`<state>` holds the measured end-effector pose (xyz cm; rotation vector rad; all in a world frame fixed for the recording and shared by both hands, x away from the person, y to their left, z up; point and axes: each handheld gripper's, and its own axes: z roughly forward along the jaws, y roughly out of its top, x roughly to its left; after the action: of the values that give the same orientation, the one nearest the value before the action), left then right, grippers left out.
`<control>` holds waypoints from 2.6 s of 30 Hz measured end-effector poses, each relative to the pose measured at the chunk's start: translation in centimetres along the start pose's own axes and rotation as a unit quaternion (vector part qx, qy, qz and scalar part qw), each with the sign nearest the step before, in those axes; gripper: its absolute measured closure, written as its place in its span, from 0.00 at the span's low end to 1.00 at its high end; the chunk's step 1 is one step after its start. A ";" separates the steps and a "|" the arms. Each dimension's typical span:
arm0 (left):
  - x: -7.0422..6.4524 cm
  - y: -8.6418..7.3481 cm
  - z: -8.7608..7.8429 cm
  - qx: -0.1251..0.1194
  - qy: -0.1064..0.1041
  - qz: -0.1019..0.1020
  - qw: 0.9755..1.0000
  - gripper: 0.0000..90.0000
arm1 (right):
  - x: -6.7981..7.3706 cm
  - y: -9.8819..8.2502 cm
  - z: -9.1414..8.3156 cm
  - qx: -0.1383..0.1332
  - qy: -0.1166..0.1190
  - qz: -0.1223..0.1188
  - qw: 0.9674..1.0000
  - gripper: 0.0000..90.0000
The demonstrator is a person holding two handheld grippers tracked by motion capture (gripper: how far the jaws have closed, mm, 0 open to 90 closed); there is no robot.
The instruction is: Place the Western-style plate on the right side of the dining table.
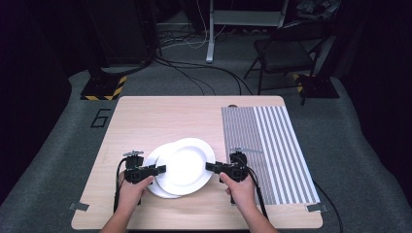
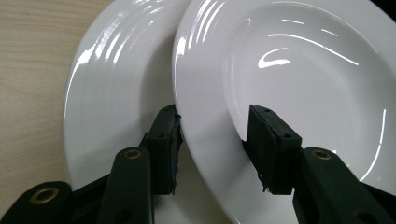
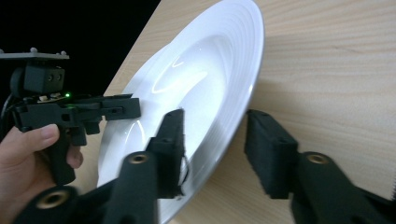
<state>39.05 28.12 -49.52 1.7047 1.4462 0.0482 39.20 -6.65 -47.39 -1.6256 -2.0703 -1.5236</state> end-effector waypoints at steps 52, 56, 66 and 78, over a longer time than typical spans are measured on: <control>-2.3 0.0 -2.6 -0.040 0.021 0.015 0.999 0.62 | 2.5 -0.1 0.2 0.030 -0.047 -0.023 0.998 0.42; -2.4 0.2 -2.8 -0.045 0.024 0.020 0.999 0.62 | 2.6 0.0 0.2 0.028 -0.042 -0.018 0.999 0.42; -2.9 0.5 -2.8 -0.046 0.021 0.017 0.999 0.62 | 2.6 -0.1 -0.2 0.026 -0.044 -0.014 0.999 0.42; -3.8 0.8 -2.1 -0.043 0.018 0.019 0.999 0.62 | 2.3 -0.2 -1.1 0.011 -0.054 -0.006 0.998 0.41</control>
<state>37.30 26.25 -45.91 1.6683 1.4179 0.1597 37.54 -5.90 -45.54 -1.7282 -2.1462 -1.4400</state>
